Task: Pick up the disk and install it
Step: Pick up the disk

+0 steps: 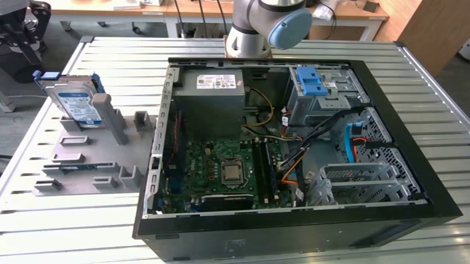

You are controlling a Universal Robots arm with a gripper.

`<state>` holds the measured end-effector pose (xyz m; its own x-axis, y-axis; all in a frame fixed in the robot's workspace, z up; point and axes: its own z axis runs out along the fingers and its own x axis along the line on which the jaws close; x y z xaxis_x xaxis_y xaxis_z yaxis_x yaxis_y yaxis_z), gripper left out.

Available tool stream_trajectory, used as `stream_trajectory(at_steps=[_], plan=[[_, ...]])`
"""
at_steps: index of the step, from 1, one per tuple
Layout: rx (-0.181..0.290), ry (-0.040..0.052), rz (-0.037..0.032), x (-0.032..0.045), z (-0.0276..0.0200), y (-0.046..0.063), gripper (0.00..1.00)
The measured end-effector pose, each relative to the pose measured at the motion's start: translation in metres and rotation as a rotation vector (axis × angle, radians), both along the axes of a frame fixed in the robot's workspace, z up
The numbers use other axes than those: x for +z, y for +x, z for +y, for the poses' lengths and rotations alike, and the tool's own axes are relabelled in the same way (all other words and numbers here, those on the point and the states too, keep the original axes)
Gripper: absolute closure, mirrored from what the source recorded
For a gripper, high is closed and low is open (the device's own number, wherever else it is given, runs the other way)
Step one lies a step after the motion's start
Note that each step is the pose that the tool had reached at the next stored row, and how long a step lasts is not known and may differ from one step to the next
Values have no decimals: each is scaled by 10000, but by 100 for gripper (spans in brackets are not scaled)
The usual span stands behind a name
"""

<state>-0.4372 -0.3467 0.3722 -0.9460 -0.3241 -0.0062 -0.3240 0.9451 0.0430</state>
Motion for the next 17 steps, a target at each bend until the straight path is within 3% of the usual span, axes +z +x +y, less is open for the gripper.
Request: stream_trajectory(at_steps=[3,17], plan=[[146,0,0,0,0,0,89],[2680,0,-1,-7,0,0,89]])
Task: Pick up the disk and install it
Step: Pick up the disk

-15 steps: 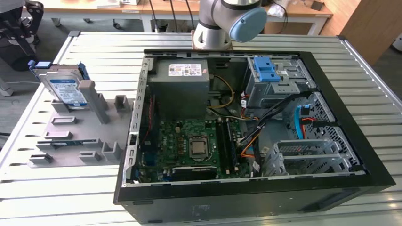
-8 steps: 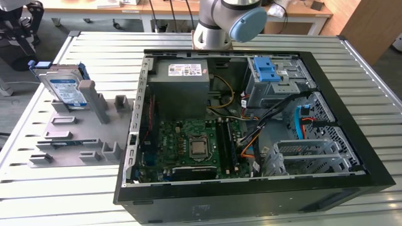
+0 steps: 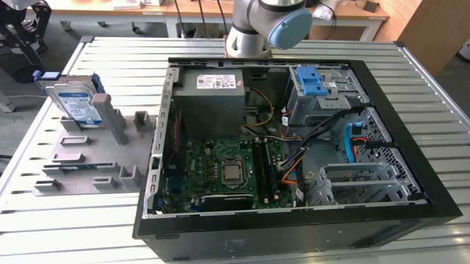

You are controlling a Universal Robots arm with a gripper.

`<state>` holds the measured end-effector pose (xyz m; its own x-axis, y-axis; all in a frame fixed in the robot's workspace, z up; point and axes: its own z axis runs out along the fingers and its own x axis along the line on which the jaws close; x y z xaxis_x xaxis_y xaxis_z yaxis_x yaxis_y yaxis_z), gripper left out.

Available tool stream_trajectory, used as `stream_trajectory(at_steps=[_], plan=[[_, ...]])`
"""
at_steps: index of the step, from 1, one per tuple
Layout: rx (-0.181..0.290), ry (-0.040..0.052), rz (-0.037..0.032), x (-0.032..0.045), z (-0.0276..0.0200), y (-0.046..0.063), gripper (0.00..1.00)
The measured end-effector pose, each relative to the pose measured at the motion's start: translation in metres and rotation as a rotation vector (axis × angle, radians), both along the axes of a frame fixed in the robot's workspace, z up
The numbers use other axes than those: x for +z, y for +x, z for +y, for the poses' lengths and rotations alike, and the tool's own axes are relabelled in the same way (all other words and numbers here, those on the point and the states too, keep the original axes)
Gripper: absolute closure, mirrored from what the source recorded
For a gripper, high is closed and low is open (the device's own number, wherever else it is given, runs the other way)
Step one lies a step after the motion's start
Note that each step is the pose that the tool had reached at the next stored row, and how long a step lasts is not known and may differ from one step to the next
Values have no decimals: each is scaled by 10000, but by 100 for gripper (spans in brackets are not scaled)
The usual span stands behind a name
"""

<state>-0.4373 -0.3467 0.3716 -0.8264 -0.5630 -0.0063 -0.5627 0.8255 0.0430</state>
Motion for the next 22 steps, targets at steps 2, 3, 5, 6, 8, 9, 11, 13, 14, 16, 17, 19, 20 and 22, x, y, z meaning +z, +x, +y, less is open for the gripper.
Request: stream_trajectory(at_steps=[2,3,5,6,8,9,11,13,14,16,17,19,20,22], plan=[[359,0,0,-1,0,0,89],[540,0,0,-1,0,0,89],[916,0,1,-1,0,0,89],[1095,0,0,-2,0,0,89],[1455,0,0,-3,0,0,89],[1630,0,0,-3,0,0,89],[1893,0,0,-3,0,0,89],[1955,0,0,-3,0,0,89],[1956,0,0,-3,0,0,89],[1958,0,0,-3,0,0,89],[1958,0,0,-3,0,0,89],[1960,0,0,-3,0,0,89],[1961,0,0,-3,0,0,89],[1976,0,0,-3,0,0,89]])
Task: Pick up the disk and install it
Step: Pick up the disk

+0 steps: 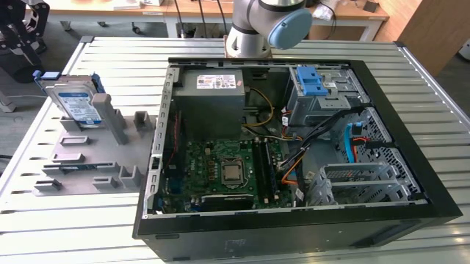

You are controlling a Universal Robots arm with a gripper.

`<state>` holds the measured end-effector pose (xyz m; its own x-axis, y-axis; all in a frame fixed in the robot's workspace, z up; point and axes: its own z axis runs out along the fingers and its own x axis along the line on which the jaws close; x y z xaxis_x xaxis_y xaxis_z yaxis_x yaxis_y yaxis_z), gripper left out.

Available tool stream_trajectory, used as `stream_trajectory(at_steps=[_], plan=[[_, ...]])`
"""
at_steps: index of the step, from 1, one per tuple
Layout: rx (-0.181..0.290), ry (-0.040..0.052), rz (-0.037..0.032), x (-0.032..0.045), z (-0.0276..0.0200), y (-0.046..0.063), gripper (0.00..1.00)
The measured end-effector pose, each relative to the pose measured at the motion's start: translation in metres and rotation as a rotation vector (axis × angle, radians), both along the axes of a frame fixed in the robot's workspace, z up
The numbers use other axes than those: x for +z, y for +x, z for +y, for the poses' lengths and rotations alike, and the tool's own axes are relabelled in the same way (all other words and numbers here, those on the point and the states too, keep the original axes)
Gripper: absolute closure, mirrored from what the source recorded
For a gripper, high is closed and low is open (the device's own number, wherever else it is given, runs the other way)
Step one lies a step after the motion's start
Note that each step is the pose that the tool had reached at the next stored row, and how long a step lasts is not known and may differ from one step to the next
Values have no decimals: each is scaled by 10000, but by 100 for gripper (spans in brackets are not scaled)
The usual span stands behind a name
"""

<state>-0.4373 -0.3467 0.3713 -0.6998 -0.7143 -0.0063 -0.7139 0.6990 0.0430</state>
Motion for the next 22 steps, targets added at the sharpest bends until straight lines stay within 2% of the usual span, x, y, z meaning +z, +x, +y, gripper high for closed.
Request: stream_trajectory(at_steps=[2,8,14,16,17,20,22], plan=[[170,1,-1,-1,0,0,89],[1262,-1,0,-12,0,0,89],[2338,-2,-29,-37,0,0,89],[2619,-10,-89,-46,0,-1,89],[2712,-16,-144,-50,0,-1,89],[2841,-45,-362,-64,0,0,89],[3105,-47,-420,-73,0,1,89]])
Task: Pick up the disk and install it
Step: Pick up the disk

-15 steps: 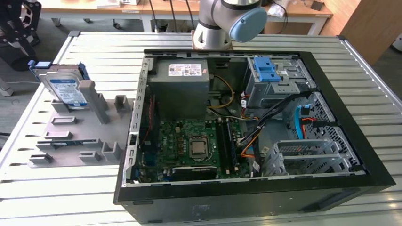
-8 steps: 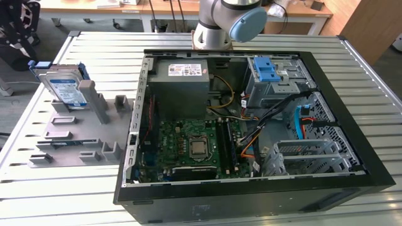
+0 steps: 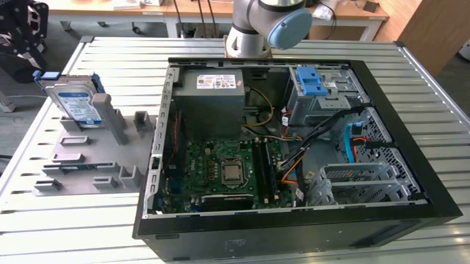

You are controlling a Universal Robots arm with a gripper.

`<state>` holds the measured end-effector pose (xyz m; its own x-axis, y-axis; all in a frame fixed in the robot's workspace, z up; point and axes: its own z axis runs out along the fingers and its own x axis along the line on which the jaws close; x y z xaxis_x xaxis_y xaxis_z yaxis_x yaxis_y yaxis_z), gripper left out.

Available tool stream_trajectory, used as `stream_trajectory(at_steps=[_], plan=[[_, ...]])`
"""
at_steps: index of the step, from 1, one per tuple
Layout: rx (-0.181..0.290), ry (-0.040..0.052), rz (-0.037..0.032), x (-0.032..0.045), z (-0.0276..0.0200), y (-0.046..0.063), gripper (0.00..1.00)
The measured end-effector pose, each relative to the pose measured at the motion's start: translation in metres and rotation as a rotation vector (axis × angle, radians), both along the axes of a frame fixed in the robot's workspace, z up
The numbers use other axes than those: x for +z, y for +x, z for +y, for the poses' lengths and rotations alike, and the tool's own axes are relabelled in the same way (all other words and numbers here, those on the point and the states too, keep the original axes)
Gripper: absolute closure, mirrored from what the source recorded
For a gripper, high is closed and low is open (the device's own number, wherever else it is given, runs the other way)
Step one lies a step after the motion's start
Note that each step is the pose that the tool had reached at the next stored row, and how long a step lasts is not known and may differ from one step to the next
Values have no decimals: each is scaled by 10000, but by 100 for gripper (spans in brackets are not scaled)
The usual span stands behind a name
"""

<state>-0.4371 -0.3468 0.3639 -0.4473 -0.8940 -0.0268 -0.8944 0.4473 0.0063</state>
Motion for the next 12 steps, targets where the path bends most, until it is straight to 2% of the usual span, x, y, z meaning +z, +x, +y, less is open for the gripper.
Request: stream_trajectory(at_steps=[9,11,12], plan=[[1534,-1,-49,-31,1,-1,89],[1745,-3,-78,-37,0,-1,89],[1820,-6,-116,-41,0,-1,89]])
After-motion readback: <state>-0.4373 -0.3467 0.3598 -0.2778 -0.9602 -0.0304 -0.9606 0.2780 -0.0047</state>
